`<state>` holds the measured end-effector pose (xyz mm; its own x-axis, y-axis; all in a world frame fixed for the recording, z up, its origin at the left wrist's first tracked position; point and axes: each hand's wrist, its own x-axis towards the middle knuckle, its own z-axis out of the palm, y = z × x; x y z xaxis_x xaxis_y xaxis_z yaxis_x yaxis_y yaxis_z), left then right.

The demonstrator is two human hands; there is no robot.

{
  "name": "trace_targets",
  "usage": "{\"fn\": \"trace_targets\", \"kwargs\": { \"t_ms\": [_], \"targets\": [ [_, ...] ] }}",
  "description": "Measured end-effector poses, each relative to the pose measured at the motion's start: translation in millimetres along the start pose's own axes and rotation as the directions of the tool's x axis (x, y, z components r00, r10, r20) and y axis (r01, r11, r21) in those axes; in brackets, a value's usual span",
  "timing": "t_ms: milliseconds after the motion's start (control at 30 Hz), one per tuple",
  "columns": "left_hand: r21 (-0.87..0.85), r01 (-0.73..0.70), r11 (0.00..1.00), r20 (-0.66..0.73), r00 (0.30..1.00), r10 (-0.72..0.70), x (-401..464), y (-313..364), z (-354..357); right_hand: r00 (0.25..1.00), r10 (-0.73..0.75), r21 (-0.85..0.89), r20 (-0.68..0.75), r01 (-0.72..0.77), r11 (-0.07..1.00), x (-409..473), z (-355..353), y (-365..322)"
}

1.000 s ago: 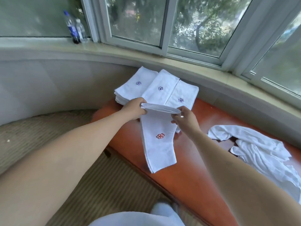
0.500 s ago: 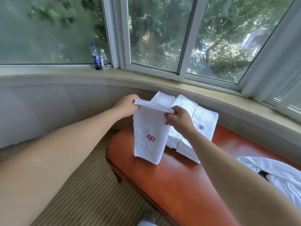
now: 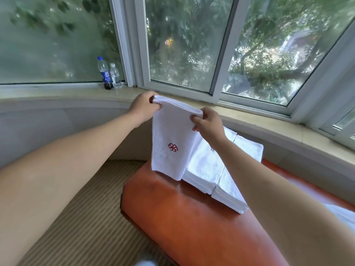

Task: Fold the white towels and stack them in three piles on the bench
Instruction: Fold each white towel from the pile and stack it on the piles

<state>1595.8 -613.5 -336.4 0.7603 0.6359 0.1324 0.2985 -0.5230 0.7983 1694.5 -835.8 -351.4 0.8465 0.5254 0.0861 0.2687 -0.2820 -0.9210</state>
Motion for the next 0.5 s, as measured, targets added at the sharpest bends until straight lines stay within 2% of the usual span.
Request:
{"fn": "trace_targets", "kwargs": {
  "t_ms": [233, 500],
  "targets": [
    [-0.106, -0.011, 0.994, 0.064, 0.998, 0.018, 88.5, -7.6, 31.1, 0.994, 0.033, -0.016, -0.102, -0.034, 0.999, 69.4, 4.0, 14.7],
    [-0.097, -0.006, 0.995, 0.211, 0.977, 0.027, 189.1, -33.0, 88.0, 0.967, 0.198, 0.002, -0.161, -0.200, 0.980, 158.3, 15.0, 64.3]
  ]
}}
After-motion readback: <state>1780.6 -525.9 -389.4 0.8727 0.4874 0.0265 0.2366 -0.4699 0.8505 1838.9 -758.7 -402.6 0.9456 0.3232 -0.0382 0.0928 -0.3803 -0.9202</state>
